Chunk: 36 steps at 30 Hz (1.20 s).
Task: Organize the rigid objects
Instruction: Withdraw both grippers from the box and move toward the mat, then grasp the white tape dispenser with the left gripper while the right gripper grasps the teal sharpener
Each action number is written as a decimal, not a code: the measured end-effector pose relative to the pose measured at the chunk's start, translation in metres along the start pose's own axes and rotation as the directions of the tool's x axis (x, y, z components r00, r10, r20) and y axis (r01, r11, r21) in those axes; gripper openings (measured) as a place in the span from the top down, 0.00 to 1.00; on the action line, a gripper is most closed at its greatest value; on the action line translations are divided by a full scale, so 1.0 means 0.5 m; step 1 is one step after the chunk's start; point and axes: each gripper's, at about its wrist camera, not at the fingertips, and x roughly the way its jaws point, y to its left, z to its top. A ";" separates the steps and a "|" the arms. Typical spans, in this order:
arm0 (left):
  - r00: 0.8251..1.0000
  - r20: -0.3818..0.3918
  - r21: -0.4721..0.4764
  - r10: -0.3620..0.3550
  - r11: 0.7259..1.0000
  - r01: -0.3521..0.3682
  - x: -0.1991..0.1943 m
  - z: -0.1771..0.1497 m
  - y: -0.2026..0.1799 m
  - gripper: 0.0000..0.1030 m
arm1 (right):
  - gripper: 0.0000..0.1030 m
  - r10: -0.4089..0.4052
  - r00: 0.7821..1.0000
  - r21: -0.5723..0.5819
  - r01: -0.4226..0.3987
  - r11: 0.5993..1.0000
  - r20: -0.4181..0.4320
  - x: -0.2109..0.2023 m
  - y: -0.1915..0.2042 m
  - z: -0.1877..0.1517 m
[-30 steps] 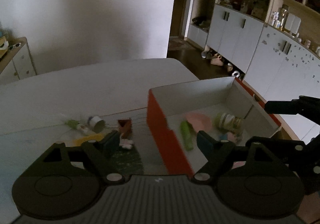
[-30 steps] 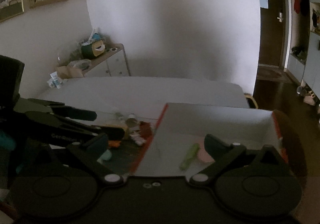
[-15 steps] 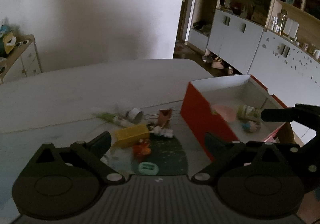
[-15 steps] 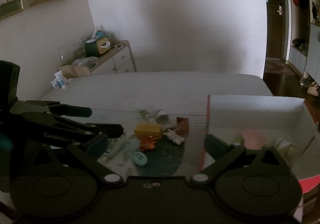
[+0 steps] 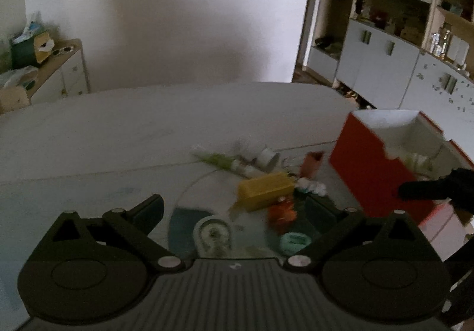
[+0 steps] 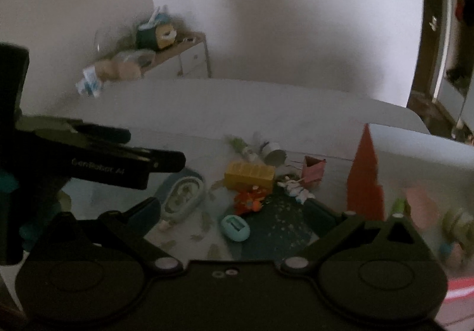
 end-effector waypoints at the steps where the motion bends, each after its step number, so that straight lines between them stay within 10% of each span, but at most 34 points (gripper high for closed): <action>1: 1.000 -0.006 -0.001 0.001 1.000 -0.001 0.011 -0.005 0.007 0.01 | 0.01 -0.002 1.000 -0.010 0.002 1.000 -0.008 0.012 0.004 -0.001; 27: 0.988 -0.153 -0.059 0.016 0.998 -0.026 0.164 -0.075 0.056 0.03 | 0.37 -0.014 0.978 -0.123 -0.012 0.992 -0.207 0.183 0.029 -0.028; 36: 0.987 -0.157 -0.037 0.031 0.999 -0.037 0.175 -0.072 0.045 0.30 | 0.54 -0.023 0.974 -0.125 -0.005 0.992 -0.225 0.199 0.022 -0.028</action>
